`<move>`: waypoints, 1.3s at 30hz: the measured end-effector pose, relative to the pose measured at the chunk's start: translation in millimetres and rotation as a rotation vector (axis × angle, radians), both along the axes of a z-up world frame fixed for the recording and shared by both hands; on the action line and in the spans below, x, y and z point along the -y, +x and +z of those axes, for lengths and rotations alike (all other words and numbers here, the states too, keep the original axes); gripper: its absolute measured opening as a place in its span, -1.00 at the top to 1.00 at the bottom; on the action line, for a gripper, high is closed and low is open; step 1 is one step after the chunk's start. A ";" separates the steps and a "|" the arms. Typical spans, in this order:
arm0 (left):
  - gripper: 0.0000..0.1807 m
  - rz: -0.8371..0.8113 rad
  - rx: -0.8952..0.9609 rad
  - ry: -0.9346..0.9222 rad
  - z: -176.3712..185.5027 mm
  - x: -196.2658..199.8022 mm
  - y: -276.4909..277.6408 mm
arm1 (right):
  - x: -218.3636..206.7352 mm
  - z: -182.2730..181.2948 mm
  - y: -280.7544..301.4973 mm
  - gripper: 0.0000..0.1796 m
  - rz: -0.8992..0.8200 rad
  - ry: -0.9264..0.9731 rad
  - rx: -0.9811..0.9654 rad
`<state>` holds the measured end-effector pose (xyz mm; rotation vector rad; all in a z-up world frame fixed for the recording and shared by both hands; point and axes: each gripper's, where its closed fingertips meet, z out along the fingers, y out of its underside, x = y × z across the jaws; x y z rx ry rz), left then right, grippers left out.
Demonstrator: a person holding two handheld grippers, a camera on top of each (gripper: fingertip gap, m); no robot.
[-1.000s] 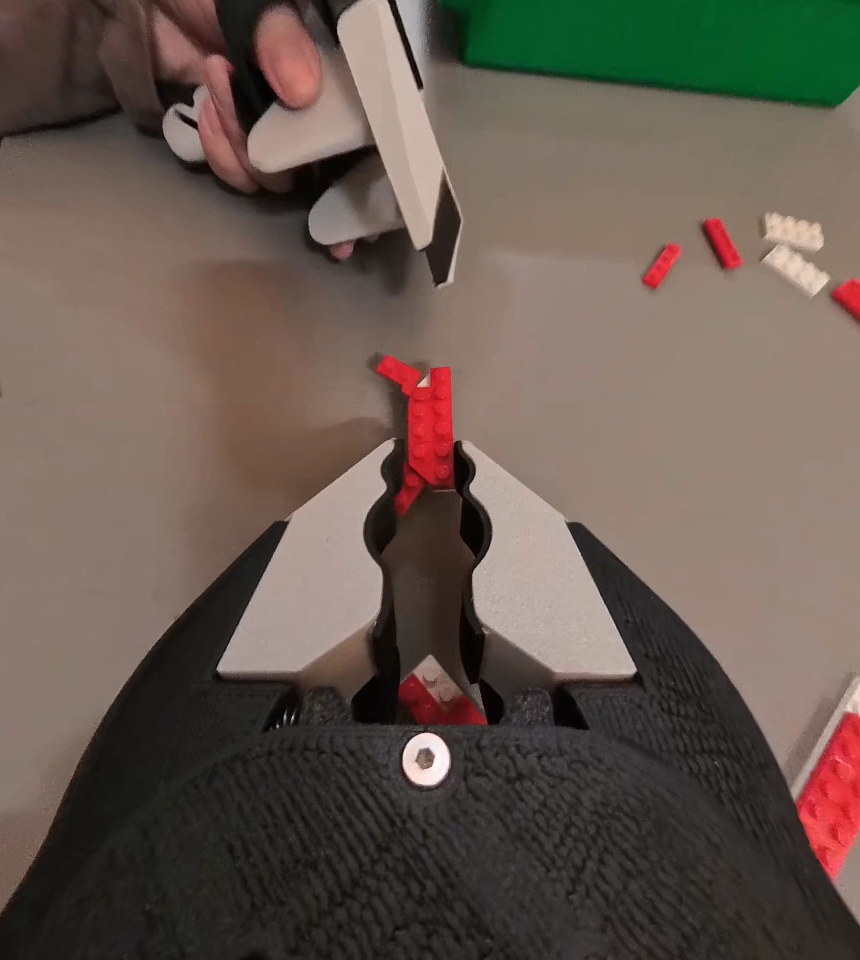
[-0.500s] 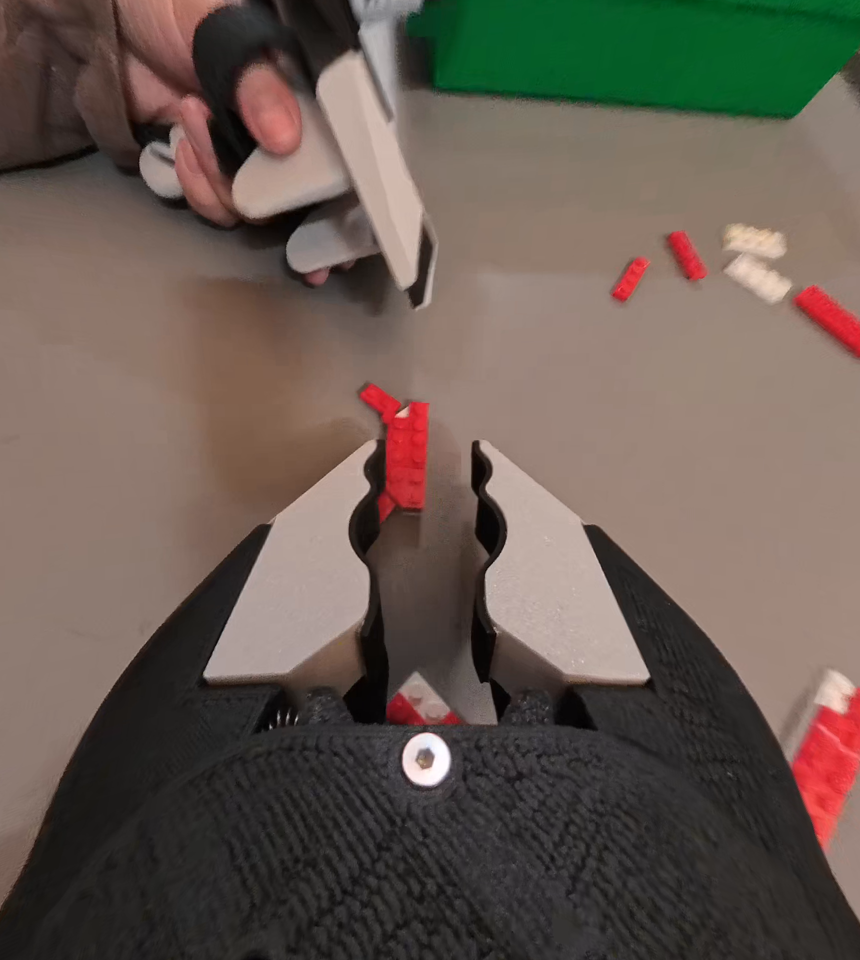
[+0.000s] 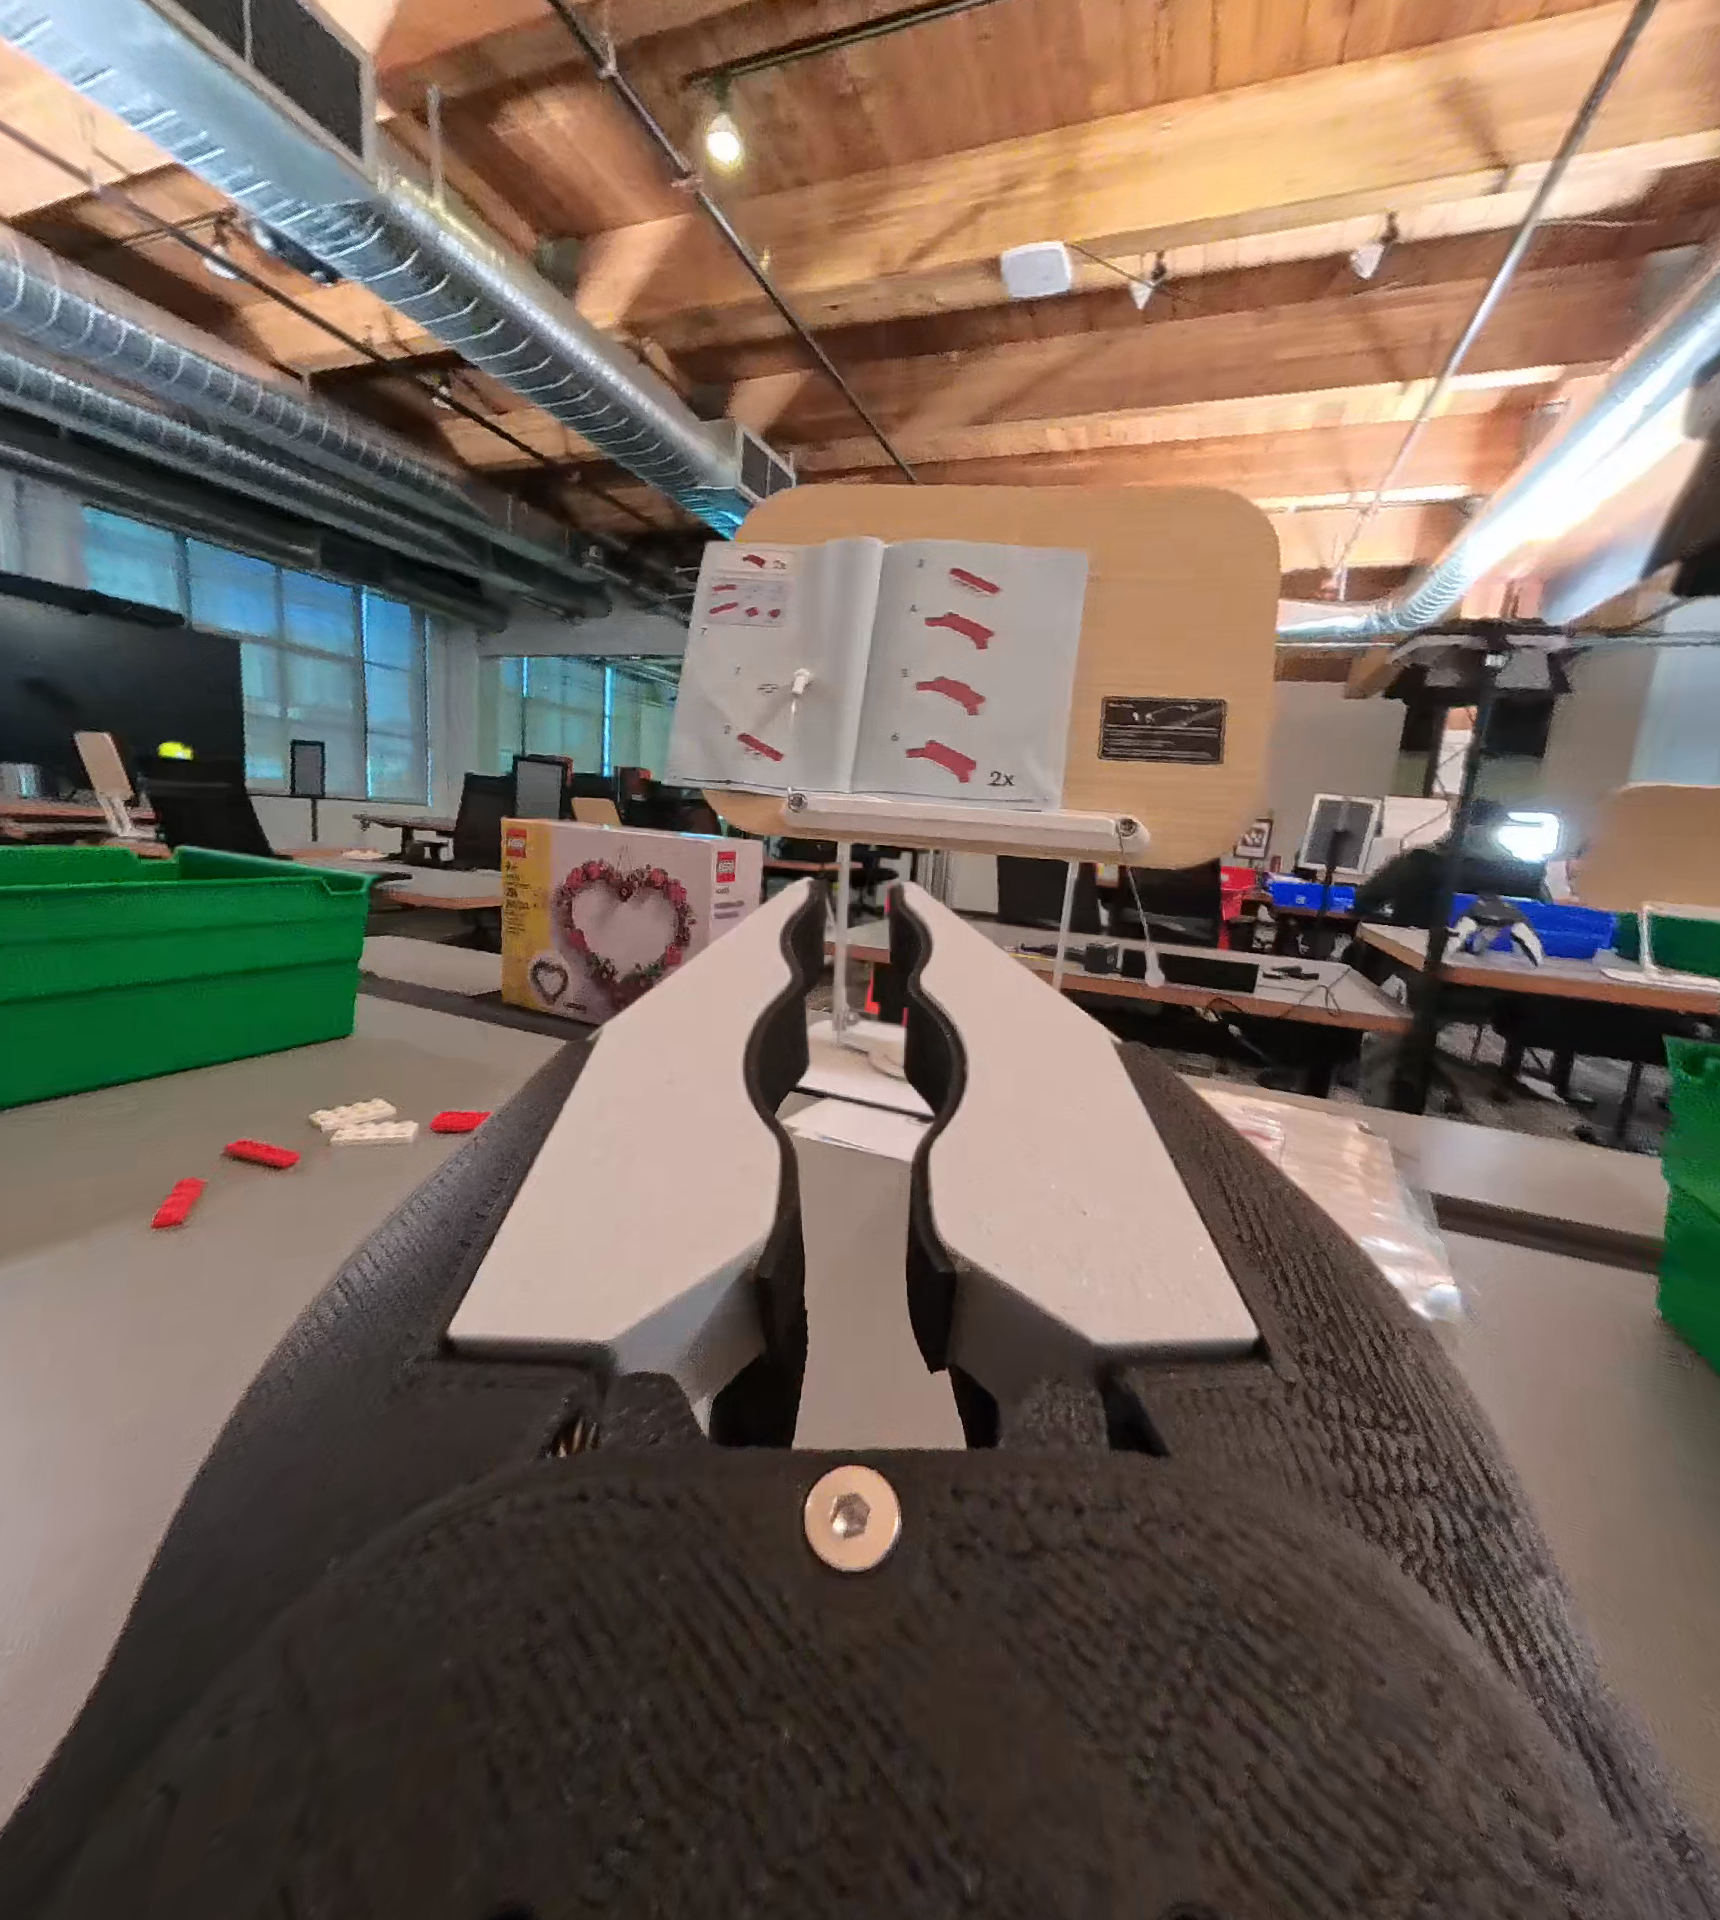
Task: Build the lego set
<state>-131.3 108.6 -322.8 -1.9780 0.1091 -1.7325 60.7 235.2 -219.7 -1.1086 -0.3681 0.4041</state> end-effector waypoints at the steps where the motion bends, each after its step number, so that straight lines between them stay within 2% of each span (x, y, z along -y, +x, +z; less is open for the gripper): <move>1: 1.00 0.001 -0.004 0.001 -0.4 0.0 0.1 | -0.7 -1.3 3.1 0.91 -0.012 -0.004 -0.011; 5: 1.00 0.003 -0.015 0.004 -1.2 -0.2 0.4 | -1.0 -1.9 10.7 0.97 -0.088 0.016 0.017; 13: 1.00 0.005 -0.074 0.030 -5.3 0.9 3.3 | 2.6 -8.6 -11.2 1.00 -0.065 0.039 0.157; 15: 1.00 -0.004 -0.139 0.078 -6.9 3.5 7.2 | 2.4 -9.4 -12.2 1.00 -0.068 0.038 0.168; 18: 1.00 0.006 -0.366 0.251 -8.5 4.7 12.6 | 0.7 -11.0 -12.5 1.00 -0.069 0.029 0.175; 20: 1.00 0.110 -0.558 0.458 -2.7 -11.2 6.8 | -0.3 -12.1 -13.3 1.00 -0.067 0.023 0.180; 23: 1.00 0.420 -0.833 0.799 21.6 -38.4 -17.2 | -1.9 -14.3 -15.1 1.00 -0.072 0.017 0.201; 26: 1.00 0.682 -1.121 1.124 48.3 -40.1 -40.1 | -2.1 -16.3 -16.5 1.00 -0.081 0.018 0.229; 28: 1.00 0.733 -1.271 1.259 53.7 -36.2 -42.9 | -2.1 -16.8 -16.8 1.00 -0.086 0.018 0.238; 30: 1.00 0.756 -1.308 1.300 56.7 -34.5 -41.6 | -1.7 -16.6 -16.9 1.00 -0.085 0.019 0.237; 33: 1.00 0.856 -1.245 1.323 77.3 -27.1 -49.0 | -1.3 -15.8 -16.5 1.00 -0.079 0.019 0.225; 36: 1.00 0.974 -1.230 1.327 113.7 -18.0 -75.5 | -1.0 -15.1 -16.0 1.00 -0.072 0.018 0.213; 39: 1.00 1.095 -1.199 1.192 159.9 -21.1 -125.4 | -1.2 -14.7 -15.7 1.00 -0.065 0.015 0.203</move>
